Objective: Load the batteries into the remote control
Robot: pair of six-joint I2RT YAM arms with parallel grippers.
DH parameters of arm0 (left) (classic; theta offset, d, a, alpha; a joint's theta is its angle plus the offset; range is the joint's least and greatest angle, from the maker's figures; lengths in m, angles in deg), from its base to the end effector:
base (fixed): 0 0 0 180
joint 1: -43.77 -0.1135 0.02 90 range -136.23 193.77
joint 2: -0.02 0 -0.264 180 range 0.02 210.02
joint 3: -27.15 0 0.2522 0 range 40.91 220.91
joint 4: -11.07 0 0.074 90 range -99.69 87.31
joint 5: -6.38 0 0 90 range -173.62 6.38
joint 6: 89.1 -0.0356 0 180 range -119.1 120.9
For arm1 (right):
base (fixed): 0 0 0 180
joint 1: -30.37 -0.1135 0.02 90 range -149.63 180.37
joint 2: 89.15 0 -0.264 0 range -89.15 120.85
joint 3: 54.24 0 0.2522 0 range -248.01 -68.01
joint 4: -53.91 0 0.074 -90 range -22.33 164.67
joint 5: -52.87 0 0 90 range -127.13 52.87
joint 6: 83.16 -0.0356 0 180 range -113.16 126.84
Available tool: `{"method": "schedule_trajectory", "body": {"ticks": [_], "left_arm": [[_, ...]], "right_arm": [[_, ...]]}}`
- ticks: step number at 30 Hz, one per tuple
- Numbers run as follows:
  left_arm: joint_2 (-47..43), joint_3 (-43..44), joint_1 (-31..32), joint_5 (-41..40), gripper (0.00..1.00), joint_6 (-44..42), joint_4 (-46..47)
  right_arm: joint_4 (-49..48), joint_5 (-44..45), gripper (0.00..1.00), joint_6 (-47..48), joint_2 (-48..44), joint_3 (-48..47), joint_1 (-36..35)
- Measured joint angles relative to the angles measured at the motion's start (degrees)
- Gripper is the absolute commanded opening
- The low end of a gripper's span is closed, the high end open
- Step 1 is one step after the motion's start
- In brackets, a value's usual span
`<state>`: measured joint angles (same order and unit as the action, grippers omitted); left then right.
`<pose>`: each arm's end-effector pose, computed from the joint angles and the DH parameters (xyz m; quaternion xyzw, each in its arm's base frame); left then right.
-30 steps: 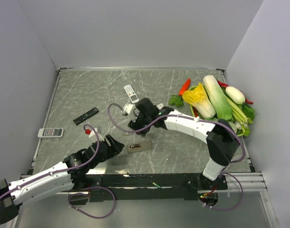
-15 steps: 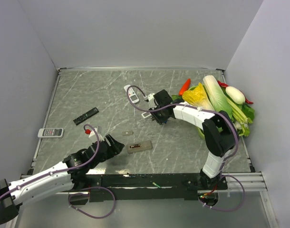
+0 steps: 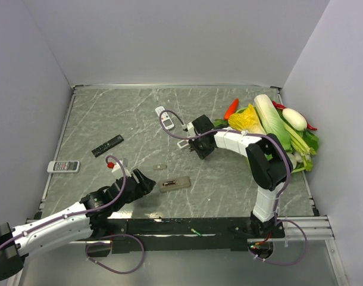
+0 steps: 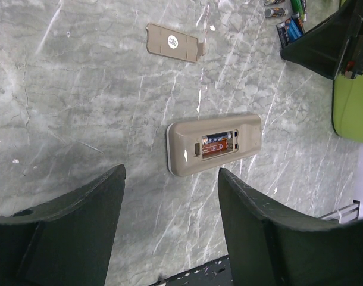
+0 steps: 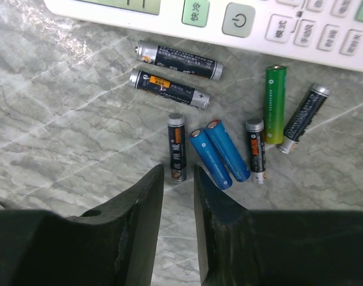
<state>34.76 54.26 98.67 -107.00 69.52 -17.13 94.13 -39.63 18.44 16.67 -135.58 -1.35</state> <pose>0.0918 -0.1060 0.1680 -0.1957 0.8546 -0.3074 0.3699 0.3125 0.1950 0.1639 -0.3645 0.9049 0.0592 0.2119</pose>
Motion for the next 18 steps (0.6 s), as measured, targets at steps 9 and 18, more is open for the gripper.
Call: {"method": "schedule_trajectory", "body": {"ticks": [9,18], "left_arm": [[0.0,0.0,0.0,0.0,0.68,0.0,0.0],[0.0,0.0,0.0,0.0,0.68,0.0,0.0]], "right_arm": [[1.2,-1.2,0.04,0.4,0.5,-0.7,0.0],[4.8,-2.1,0.0,3.6,-2.1,-0.7,-2.2]]}}
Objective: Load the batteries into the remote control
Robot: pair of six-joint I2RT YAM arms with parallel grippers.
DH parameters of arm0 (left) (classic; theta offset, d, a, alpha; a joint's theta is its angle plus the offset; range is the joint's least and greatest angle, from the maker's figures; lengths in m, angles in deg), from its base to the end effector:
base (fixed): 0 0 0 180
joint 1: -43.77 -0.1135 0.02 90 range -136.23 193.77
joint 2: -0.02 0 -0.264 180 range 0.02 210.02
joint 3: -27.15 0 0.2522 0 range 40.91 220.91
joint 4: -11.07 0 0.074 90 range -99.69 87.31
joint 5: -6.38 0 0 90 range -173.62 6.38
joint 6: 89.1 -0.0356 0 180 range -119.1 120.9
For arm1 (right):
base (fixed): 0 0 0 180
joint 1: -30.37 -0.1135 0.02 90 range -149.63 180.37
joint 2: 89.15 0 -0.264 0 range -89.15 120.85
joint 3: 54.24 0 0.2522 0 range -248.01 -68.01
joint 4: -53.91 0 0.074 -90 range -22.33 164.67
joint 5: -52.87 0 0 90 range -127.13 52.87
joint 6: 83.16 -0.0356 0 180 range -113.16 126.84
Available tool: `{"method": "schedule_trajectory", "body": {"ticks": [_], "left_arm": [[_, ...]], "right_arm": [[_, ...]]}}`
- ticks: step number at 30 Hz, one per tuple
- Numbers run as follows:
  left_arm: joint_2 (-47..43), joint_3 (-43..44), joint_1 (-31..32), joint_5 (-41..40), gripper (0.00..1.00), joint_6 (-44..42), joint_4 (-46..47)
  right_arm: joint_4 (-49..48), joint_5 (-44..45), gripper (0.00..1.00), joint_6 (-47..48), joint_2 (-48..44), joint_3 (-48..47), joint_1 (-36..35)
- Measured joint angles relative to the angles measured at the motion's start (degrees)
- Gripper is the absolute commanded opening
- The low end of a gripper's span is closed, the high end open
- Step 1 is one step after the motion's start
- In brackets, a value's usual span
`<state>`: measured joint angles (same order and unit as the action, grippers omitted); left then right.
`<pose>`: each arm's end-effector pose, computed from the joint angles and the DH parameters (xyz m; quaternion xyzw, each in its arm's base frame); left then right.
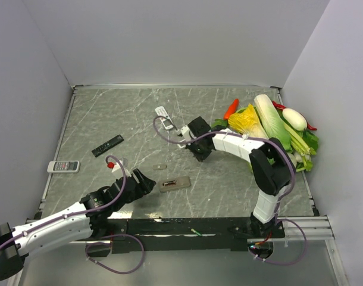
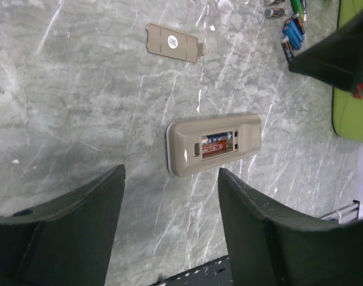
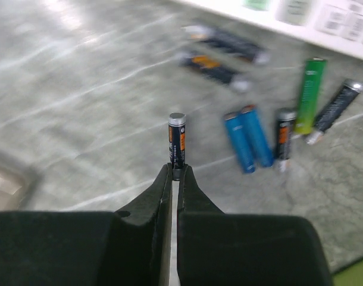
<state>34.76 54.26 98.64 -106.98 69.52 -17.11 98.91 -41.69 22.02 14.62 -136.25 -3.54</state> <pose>0.0918 -0.1060 0.1680 -0.1959 0.8545 -0.3076 0.3699 0.2974 0.2033 0.1758 -0.4139 0.8870 0.0712 0.1922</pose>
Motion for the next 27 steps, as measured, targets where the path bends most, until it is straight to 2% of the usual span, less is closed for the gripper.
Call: {"method": "schedule_trajectory", "body": {"ticks": [6,11,21,27], "left_arm": [[-1.3,0.0,0.0,-0.2,0.67,0.7,-0.9],[-7.8,0.0,0.0,-2.1,0.67,2.7,-5.0],[-26.4,0.0,0.0,-7.6,0.69,8.6,-16.1],[-33.0,0.0,0.0,-10.3,0.69,11.4,-21.7]], "right_arm": [[4.1,1.7,0.0,5.5,-6.0,-0.2,-11.1],[9.9,1.7,0.0,8.7,-6.2,-3.0,-18.5],[17.6,1.6,0.0,11.8,-0.1,-11.8,-24.9],[20.9,0.6,0.0,12.7,3.5,-13.7,-26.8]]}}
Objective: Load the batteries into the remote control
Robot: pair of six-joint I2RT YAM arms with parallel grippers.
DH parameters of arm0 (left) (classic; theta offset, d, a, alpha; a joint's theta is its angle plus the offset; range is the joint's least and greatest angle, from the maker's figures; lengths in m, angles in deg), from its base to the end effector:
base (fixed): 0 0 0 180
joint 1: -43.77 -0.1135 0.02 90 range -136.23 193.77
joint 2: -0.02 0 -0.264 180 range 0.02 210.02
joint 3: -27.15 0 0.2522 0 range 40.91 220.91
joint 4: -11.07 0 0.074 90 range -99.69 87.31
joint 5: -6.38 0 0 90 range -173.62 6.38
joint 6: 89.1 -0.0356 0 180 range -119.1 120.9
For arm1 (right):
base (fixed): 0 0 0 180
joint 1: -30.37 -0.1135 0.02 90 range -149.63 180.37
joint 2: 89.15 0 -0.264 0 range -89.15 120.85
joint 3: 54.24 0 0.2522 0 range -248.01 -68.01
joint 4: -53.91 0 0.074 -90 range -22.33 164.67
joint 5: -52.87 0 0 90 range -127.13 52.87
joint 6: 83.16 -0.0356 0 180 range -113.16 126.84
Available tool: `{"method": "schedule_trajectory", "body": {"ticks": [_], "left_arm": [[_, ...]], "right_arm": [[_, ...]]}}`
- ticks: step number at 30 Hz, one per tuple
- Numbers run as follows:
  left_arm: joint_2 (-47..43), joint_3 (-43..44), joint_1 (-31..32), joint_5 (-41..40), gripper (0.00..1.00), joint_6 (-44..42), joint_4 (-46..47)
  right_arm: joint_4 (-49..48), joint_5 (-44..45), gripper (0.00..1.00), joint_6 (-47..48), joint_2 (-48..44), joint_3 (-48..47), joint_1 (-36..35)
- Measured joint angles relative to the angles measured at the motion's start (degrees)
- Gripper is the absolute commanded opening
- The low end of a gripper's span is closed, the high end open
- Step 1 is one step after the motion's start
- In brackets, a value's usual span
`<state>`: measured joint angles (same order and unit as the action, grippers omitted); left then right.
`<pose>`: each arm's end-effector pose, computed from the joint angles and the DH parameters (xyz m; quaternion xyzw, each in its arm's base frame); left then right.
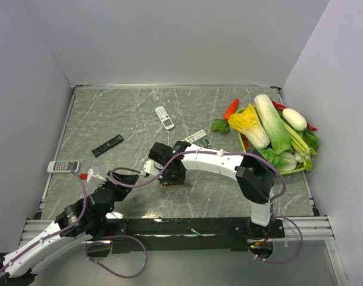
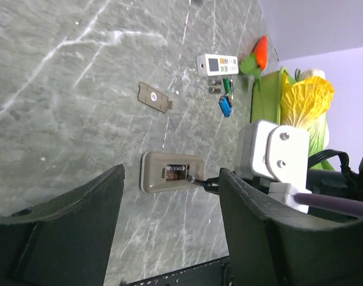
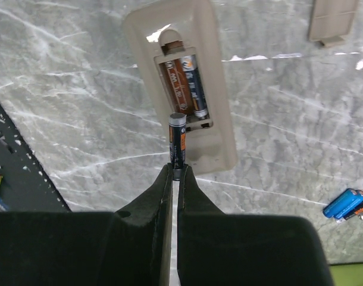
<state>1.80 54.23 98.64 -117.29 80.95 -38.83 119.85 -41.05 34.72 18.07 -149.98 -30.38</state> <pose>0.0612 -0.0527 0.1863 -0.3283 0.7520 -0.3842 0.4233 0.1783 0.3233 0.2086 -0.6967 0.7082 0.0636 0.0954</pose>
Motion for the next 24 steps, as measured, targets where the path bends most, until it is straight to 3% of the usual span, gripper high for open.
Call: {"method": "schedule_trajectory", "body": {"ticks": [24], "left_arm": [[-1.2,0.0,0.0,-1.0,0.7,1.9,-2.8]], "right_arm": [[3.1,1.2,0.1,1.2,6.6,-5.1,-1.8]]}}
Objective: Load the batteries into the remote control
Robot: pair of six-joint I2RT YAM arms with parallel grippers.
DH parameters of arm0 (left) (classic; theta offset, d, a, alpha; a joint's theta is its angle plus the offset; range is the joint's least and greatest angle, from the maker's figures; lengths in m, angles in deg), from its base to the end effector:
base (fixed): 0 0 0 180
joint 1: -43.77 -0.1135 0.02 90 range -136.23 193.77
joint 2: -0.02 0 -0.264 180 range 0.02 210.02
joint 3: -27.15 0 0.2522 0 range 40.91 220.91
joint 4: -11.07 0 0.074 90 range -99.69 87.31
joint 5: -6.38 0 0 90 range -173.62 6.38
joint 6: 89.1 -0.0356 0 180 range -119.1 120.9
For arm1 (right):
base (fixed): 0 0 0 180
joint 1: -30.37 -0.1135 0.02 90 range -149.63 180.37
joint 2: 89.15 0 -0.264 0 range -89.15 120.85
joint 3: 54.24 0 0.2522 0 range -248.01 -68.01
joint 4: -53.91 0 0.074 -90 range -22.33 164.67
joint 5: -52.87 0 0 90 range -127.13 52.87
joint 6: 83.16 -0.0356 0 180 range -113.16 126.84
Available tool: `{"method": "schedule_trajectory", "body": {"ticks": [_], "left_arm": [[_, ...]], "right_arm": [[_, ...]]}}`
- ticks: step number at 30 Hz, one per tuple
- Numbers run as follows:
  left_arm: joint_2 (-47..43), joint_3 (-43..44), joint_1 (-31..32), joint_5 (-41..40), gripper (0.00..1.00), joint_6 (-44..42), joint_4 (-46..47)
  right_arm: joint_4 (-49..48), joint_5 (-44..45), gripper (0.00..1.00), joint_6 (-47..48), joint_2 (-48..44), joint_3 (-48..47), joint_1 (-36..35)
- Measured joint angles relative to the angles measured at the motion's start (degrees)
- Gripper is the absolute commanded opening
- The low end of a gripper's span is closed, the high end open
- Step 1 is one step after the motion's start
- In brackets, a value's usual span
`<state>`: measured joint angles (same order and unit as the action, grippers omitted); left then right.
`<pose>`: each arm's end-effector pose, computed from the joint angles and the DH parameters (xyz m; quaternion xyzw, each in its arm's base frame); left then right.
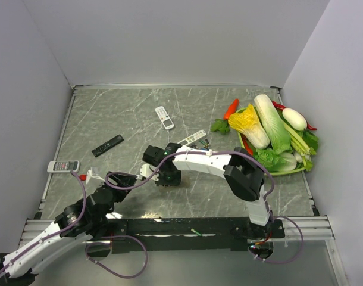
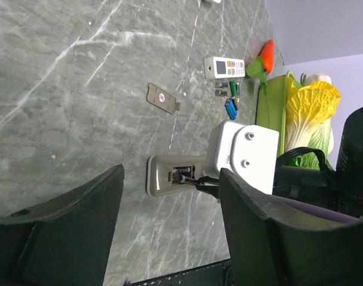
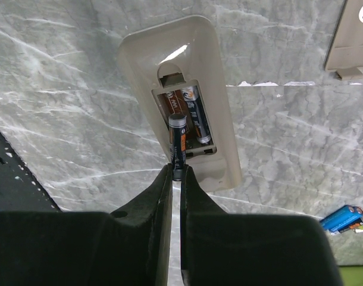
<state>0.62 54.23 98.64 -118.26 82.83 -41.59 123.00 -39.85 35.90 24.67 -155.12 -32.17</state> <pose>0.0594 -0.0492 0.1831 -0.3426 0.7511 -0.3762 0.4207 0.1772 0.3447 0.1900 -0.7161 0.6941 0.0427 0.0597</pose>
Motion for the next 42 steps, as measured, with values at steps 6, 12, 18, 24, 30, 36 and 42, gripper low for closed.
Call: {"method": "schedule_trajectory", "body": {"ticks": [6,12,18,24,30,36,42], "left_arm": [[0.0,0.0,0.0,0.0,0.69,0.0,0.0],[0.3,0.0,0.0,0.0,0.7,-0.2,0.0],[1.1,0.0,0.0,0.1,0.7,-0.4,0.0],[2.8,0.0,0.0,0.4,0.7,-1.3,1.5],[8.5,0.0,0.0,2.1,0.7,-3.4,5.2],[18.9,0.0,0.0,5.7,0.67,-6.4,12.1],[32.2,0.0,0.0,11.2,0.58,-9.1,21.1]], "right_arm": [[0.0,0.6,0.23,0.2,0.0,0.0,0.0],[0.0,0.8,0.3,0.7,0.0,0.0,-0.1],[-0.1,0.8,0.34,0.9,0.0,0.0,-0.4],[-1.9,0.5,0.4,-0.1,-1.7,1.0,-0.4],[-8.3,-1.9,0.41,-4.8,-12.2,7.6,0.5],[-18.5,-3.1,0.41,-16.2,-24.4,18.5,4.5],[-29.9,-3.4,0.4,-33.4,-35.2,33.1,7.7]]}}
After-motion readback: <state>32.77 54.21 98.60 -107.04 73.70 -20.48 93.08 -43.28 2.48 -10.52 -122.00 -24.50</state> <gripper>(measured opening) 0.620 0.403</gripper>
